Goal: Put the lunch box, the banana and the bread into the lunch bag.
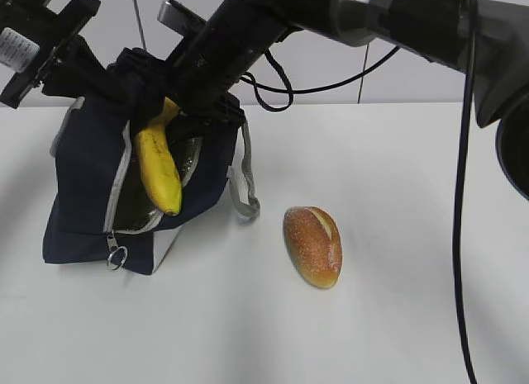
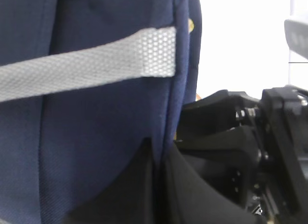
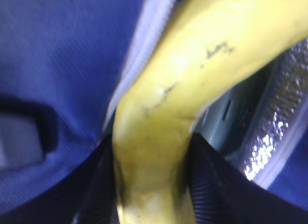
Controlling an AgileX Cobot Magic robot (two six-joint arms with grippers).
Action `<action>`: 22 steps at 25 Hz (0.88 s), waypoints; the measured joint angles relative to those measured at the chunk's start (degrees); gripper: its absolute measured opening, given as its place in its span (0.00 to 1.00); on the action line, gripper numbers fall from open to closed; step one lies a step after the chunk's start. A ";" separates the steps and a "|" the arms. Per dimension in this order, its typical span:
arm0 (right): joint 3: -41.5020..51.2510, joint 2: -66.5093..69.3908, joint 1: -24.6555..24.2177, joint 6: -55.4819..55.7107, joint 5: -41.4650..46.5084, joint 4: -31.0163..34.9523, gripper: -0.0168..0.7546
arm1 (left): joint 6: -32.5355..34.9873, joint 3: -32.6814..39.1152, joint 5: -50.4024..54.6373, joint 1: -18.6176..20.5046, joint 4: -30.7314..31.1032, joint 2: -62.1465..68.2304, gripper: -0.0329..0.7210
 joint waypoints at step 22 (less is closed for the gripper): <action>-3.30 -3.50 0.00 -3.96 8.24 -16.27 0.73 | 0.00 0.00 -0.01 0.00 -0.19 0.00 0.04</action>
